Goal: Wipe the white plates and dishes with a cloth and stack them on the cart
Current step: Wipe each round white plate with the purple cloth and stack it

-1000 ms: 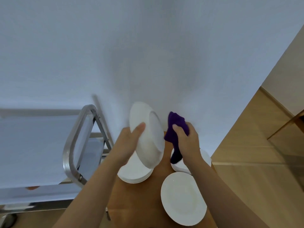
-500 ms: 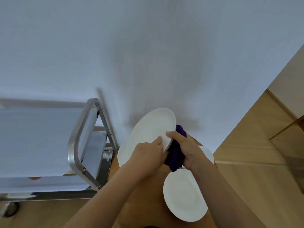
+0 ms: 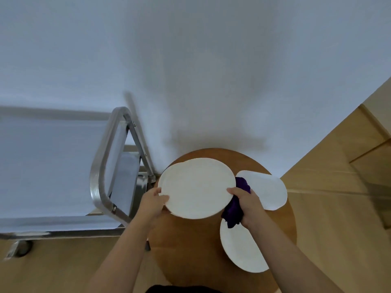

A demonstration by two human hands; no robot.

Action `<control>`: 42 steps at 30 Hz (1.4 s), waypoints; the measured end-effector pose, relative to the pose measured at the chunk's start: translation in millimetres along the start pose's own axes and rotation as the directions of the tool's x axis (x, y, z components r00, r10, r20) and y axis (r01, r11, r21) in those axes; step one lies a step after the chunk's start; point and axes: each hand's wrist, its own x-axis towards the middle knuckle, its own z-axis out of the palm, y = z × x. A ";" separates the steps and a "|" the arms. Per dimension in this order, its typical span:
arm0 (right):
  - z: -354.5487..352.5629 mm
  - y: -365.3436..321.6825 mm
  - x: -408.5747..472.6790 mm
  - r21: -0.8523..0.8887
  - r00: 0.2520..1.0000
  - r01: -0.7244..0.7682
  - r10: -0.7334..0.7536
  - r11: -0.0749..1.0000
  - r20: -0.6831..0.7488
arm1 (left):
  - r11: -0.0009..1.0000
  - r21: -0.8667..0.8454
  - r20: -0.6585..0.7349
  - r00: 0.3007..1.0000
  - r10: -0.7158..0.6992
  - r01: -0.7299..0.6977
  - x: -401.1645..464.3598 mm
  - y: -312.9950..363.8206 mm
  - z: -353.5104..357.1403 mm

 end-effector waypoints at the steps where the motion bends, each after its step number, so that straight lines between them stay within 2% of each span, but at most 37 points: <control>1: 3.3 0.5 5.6 -0.019 0.999 0.007 -0.008 1.000 -0.046 | 0.997 -0.066 0.004 0.999 -0.035 0.035 4.7 -3.7 -1.2; 3: 10.3 4.0 16.5 -0.045 0.992 0.037 -0.043 0.998 -0.118 | 0.993 -0.102 -0.016 0.997 -0.069 0.067 11.9 -11.7 -1.2; 8: 27.9 20.8 39.2 -0.174 0.980 0.111 -0.137 0.978 -0.143 | 0.997 0.066 -0.194 0.980 -0.036 0.049 33.1 -28.5 -1.3; 17: 38.9 51.9 62.2 -0.332 0.986 0.063 -0.111 0.941 -0.125 | 0.990 0.123 -0.267 0.963 -0.028 0.063 71.2 -37.5 11.0; 20: 33.5 57.1 65.4 -0.335 0.986 0.053 -0.103 0.941 -0.132 | 0.972 0.233 -0.263 0.964 0.031 0.033 79.6 -39.5 14.0; 23: 25.7 61.2 66.6 -0.358 0.982 0.048 -0.110 0.933 -0.155 | 0.898 0.438 -0.223 0.965 0.136 -0.025 92.3 -38.5 14.7; 25: 21.7 62.5 67.0 -0.375 0.980 0.032 -0.103 0.926 -0.171 | 0.853 0.522 -0.191 0.970 0.151 -0.030 100.0 -34.4 18.5; 30: 14.3 63.7 67.2 -0.370 0.980 0.026 -0.098 0.929 -0.175 | 0.901 0.429 -0.123 0.985 0.120 -0.056 101.9 -21.3 41.7; 35: 1.6 62.1 69.8 -0.354 0.982 0.010 -0.075 0.935 -0.172 | 0.861 0.493 -0.036 0.986 0.165 -0.126 78.8 -32.0 67.1; 38: -15.6 61.6 68.3 -0.350 0.983 0.012 -0.076 0.937 -0.170 | 0.800 0.584 0.116 0.990 0.085 -0.137 59.7 -62.2 87.1; 42: -54.7 64.3 67.3 -0.445 0.979 -0.014 -0.079 0.895 -0.190 | 0.689 0.724 0.209 0.960 -0.188 -0.023 36.4 -105.7 123.2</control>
